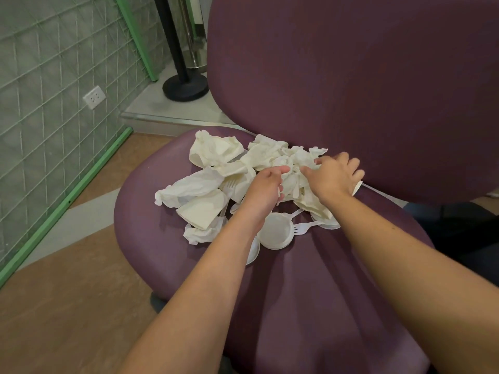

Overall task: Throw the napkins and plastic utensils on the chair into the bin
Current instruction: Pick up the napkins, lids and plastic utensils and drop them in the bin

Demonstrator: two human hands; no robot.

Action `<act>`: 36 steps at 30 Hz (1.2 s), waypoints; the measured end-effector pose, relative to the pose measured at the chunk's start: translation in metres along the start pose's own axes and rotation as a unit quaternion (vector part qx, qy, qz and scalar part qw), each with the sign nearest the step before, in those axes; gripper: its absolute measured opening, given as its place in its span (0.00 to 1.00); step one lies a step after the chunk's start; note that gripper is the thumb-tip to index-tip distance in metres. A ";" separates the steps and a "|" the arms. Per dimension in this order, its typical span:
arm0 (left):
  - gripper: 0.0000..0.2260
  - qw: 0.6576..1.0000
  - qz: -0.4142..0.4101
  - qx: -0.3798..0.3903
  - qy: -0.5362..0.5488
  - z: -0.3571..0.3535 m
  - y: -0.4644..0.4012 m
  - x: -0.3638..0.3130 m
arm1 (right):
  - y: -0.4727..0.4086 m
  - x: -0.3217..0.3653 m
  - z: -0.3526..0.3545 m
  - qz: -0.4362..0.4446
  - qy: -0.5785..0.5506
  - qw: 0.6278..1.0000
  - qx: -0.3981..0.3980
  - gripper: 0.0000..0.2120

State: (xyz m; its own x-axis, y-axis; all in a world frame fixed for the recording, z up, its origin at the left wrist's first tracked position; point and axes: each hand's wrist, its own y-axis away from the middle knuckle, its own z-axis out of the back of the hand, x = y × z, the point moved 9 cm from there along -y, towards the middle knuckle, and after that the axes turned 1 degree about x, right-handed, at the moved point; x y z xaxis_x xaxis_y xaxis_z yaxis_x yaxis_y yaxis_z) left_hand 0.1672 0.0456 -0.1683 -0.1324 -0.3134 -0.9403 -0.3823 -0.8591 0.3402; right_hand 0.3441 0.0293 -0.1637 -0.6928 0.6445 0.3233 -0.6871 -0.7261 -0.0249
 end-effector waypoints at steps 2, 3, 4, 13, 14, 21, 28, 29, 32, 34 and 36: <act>0.14 1.000 -0.007 0.005 -0.001 0.000 -0.001 0.000 | 0.000 -0.003 0.003 0.000 -0.054 0.998 -0.011 0.15; 0.14 1.000 -0.008 0.001 0.006 0.001 -0.002 0.000 | 0.002 -0.003 0.006 0.010 -0.111 0.994 -0.020 0.12; 0.14 1.000 -0.009 -0.005 0.011 0.003 -0.002 0.000 | 0.007 -0.001 0.008 0.029 -0.184 0.982 -0.024 0.10; 0.19 0.994 0.010 0.030 0.107 -0.004 0.004 -0.001 | 0.097 0.034 0.025 0.130 -0.514 0.844 0.082 0.04; 0.18 0.987 0.026 0.040 0.153 -0.007 0.006 0.000 | 0.102 0.037 0.024 0.135 -0.513 0.842 0.094 0.04; 0.17 0.966 0.085 0.120 0.213 -0.015 0.021 -0.001 | 0.103 0.036 0.026 0.091 -0.488 0.867 0.048 0.18; 0.22 0.964 0.081 0.141 0.208 -0.006 0.024 -0.003 | 0.094 0.045 0.053 0.147 -0.436 0.888 -0.022 0.11; 0.21 0.966 0.072 0.126 0.216 -0.001 0.022 -0.005 | 0.097 0.047 0.052 0.171 -0.400 0.900 -0.034 0.13; 0.22 0.974 0.054 0.114 0.191 0.005 0.019 -0.008 | 0.106 0.048 0.044 0.214 -0.320 0.921 -0.058 0.11; 0.18 0.977 0.059 0.113 0.170 0.003 0.020 -0.006 | 0.114 0.049 0.038 0.232 -0.291 0.926 -0.066 0.12; 0.14 0.977 0.068 0.109 0.167 0.001 0.020 -0.002 | 0.122 0.048 0.030 0.248 -0.264 0.930 -0.061 0.13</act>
State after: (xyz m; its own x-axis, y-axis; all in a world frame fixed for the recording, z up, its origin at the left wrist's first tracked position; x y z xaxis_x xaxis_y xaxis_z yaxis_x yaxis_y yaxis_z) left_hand 0.1593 0.0291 -0.1597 0.0969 -0.5655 -0.8190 -0.5730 -0.7045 0.4187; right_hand 0.2340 -0.0355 -0.1231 -0.7496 0.0065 0.6618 -0.3533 -0.8495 -0.3917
